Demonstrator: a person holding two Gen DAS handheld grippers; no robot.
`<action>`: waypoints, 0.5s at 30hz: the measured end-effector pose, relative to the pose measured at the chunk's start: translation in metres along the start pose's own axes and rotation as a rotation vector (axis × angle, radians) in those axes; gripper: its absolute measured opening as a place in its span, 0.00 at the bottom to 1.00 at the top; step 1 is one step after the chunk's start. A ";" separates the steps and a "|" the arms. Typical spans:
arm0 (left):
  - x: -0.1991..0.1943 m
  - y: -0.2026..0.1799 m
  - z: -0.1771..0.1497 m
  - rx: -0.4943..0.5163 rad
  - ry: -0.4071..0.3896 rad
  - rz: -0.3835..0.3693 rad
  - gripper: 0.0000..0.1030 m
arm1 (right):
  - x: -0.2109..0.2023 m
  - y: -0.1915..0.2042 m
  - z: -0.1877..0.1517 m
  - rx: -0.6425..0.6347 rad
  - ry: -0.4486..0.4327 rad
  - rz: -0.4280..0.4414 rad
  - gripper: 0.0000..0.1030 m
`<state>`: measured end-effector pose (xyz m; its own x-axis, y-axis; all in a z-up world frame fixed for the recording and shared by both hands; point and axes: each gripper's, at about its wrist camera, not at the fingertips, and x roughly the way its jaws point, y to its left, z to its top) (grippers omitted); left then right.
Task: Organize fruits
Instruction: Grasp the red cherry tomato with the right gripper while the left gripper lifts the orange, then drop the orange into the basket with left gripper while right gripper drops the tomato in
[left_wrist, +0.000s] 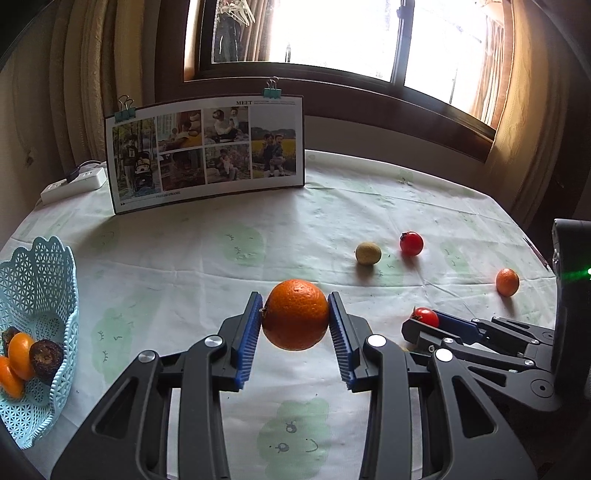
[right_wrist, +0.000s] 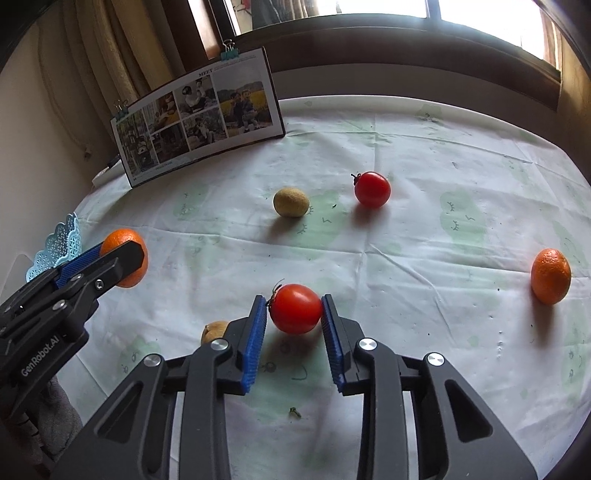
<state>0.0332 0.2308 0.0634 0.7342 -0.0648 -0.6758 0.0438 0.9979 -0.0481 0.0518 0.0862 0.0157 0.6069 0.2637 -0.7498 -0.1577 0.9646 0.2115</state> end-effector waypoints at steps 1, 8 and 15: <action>-0.001 0.000 0.000 0.001 -0.003 0.004 0.37 | -0.003 0.001 0.000 0.000 -0.006 0.001 0.30; -0.018 0.014 0.003 -0.018 -0.048 0.066 0.37 | -0.027 0.013 0.004 -0.009 -0.062 0.023 0.30; -0.050 0.049 -0.002 -0.072 -0.097 0.175 0.37 | -0.039 0.040 0.007 -0.043 -0.081 0.076 0.30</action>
<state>-0.0029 0.2831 0.0938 0.7884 0.1134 -0.6046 -0.1358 0.9907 0.0088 0.0272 0.1140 0.0572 0.6522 0.3363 -0.6793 -0.2380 0.9417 0.2377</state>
